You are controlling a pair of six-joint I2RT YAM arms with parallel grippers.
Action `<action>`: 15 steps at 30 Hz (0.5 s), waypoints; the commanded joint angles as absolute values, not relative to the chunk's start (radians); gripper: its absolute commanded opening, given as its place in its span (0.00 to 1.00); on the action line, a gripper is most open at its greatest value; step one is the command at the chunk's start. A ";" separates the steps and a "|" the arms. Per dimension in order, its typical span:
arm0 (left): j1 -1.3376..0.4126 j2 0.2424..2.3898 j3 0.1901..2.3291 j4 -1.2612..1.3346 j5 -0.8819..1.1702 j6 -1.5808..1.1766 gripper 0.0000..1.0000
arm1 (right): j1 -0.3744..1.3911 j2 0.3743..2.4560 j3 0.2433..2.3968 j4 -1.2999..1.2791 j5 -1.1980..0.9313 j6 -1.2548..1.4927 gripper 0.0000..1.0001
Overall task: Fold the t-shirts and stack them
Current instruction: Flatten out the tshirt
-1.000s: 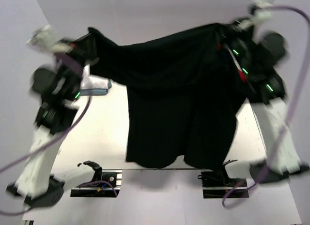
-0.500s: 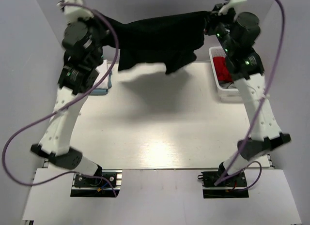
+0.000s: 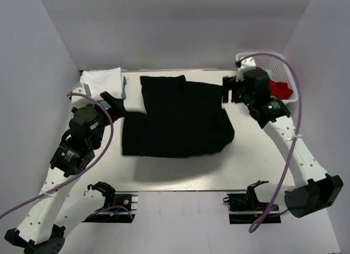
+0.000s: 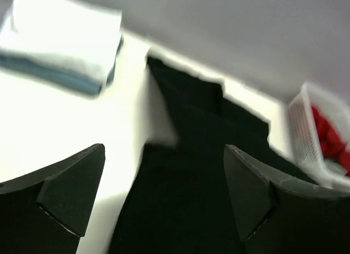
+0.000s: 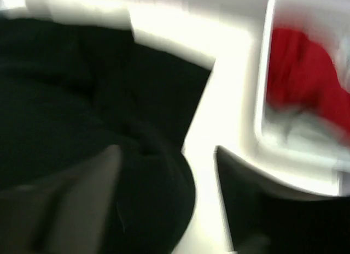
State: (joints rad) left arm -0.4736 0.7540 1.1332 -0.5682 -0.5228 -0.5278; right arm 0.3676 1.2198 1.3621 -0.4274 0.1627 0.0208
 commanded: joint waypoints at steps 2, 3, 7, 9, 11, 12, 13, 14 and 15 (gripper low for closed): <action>-0.469 0.712 1.117 -0.627 -0.485 -0.633 0.99 | 0.364 1.134 1.261 -0.431 0.198 0.051 0.88; -0.469 0.722 1.117 -0.627 -0.495 -0.634 0.99 | 0.362 1.131 1.261 -0.431 0.196 0.051 0.90; -0.469 0.803 1.108 -0.559 -0.486 -0.614 0.99 | 0.361 1.144 1.247 -0.416 0.167 0.066 0.90; -0.469 0.866 1.117 -0.519 -0.486 -0.591 0.99 | 0.364 1.173 1.230 -0.414 0.149 0.084 0.90; -0.469 0.998 1.135 -0.488 -0.442 -0.560 0.99 | 0.362 1.196 1.220 -0.417 0.140 0.107 0.90; -0.469 1.049 1.159 -0.456 -0.421 -0.543 0.99 | 0.364 1.236 1.220 -0.419 0.140 0.113 0.90; -0.469 1.101 1.176 -0.439 -0.382 -0.513 0.99 | 0.361 1.250 1.220 -0.431 0.143 0.123 0.90; -0.469 1.156 1.192 -0.422 -0.364 -0.500 0.99 | 0.364 1.265 1.220 -0.434 0.150 0.155 0.90; -0.469 1.275 1.240 -0.408 -0.347 -0.488 0.99 | 0.364 1.303 1.212 -0.442 0.179 0.173 0.90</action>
State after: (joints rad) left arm -0.4725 1.1053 1.1778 -0.4702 -0.4358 -0.5507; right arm 0.3660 1.2373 1.2293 -0.4446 0.1558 0.1062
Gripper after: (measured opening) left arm 0.988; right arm 0.904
